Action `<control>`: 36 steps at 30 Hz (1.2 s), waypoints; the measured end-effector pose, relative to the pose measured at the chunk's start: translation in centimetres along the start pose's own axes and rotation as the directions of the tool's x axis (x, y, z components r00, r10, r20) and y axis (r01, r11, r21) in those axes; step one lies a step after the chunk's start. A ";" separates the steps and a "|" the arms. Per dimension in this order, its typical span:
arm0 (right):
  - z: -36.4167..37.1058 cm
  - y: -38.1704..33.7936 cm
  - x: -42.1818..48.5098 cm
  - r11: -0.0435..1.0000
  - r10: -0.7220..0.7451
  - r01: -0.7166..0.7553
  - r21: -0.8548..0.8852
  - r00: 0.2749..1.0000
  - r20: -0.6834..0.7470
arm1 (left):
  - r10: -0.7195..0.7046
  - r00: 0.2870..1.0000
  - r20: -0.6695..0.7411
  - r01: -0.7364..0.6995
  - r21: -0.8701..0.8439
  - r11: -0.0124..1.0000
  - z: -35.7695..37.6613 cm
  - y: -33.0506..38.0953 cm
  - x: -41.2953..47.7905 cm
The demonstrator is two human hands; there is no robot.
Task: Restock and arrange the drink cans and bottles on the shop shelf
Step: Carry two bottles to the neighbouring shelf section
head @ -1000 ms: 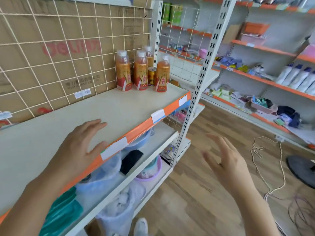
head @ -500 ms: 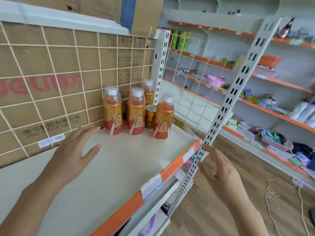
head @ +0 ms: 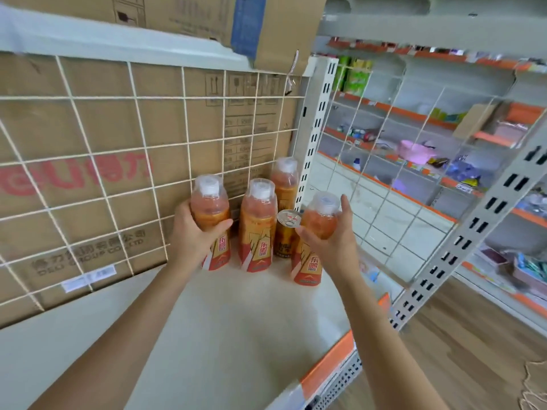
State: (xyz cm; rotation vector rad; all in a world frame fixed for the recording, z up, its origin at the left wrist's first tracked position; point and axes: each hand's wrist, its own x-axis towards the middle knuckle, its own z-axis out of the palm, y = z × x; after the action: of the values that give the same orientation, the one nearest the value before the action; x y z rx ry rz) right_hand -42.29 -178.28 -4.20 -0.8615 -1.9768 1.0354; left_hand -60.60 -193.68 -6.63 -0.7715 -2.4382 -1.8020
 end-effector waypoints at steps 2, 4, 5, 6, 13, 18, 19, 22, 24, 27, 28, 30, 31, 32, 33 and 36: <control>0.9 0.9 0.6 0.998 0.052 -0.050 0.045 0.998 -0.047 | -0.033 0.999 -0.029 0.033 -0.006 0.999 0.7 -0.3 0.1; 1.1 1.7 0.5 0.996 0.067 -0.062 0.066 0.995 -0.072 | -0.025 0.999 -0.046 0.024 -0.018 1.000 0.9 -0.5 0.1; 1.0 1.9 0.3 0.996 0.052 -0.047 0.070 0.996 -0.073 | -0.019 0.999 -0.051 0.018 -0.025 1.000 0.9 -0.6 0.0; 0.8 1.9 0.2 0.997 0.036 -0.031 0.071 0.997 -0.065 | -0.016 0.999 -0.052 0.014 -0.031 0.999 0.7 -0.6 -0.2; 0.4 1.2 -1.5 0.994 -0.056 0.046 0.097 0.993 0.103 | -0.056 0.997 -0.046 0.052 -0.076 0.996 -1.6 -0.4 -5.1; 1.3 0.1 -2.9 0.984 -0.104 0.054 0.170 0.949 0.298 | -0.204 0.971 -0.123 0.196 -0.072 0.978 -4.2 -0.1 -9.5; 1.8 -0.3 -3.3 0.980 -0.122 0.059 0.188 0.931 0.343 | -0.221 0.965 -0.140 0.212 -0.074 0.974 -4.8 0.0 -10.4; 3.4 -1.3 -4.7 0.963 -0.191 0.070 0.261 0.859 0.474 | -0.246 0.948 -0.203 0.238 -0.064 0.969 -6.5 0.5 -13.2; 4.5 -2.1 -5.7 0.949 -0.230 0.059 0.309 0.801 0.553 | -0.258 0.930 -0.261 0.255 -0.046 0.966 -7.6 1.0 -14.9; 5.9 -3.2 -7.3 0.924 -0.298 0.041 0.380 0.700 0.649 | -0.256 0.899 -0.354 0.268 -0.018 0.963 -9.1 1.5 -17.5; 6.5 -3.5 -7.9 0.917 -0.320 0.040 0.396 0.666 0.674 | -0.264 0.887 -0.378 0.279 -0.016 0.960 -9.6 1.6 -18.3; 7.5 -4.5 -9.3 0.906 -0.354 0.031 0.422 0.599 0.718 | -0.277 0.862 -0.426 0.295 -0.024 0.955 -10.7 1.7 -20.1; 8.0 -4.9 -10.1 0.900 -0.371 0.024 0.435 0.568 0.735 | -0.283 0.846 -0.451 0.304 -0.027 0.952 -11.3 1.7 -21.0; 8.5 -5.4 -10.8 0.894 -0.385 0.015 0.448 0.540 0.749 | -0.288 0.831 -0.476 0.314 -0.025 0.949 -12.0 1.7 -21.8; 8.9 -5.9 -11.6 0.889 -0.395 0.004 0.458 0.514 0.761 | -0.293 0.816 -0.498 0.327 -0.019 0.945 -12.6 1.8 -22.6; 10.2 -7.3 -13.9 0.871 -0.435 -0.018 0.491 0.438 0.787 | -0.295 0.777 -0.556 0.360 0.007 0.933 -14.5 1.8 -24.8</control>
State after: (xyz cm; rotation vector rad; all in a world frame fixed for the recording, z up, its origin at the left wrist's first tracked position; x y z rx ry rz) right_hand -45.33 -196.62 -6.12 0.3427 -2.3824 1.9278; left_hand -42.07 -215.72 -7.45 0.1969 -2.3284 -1.6424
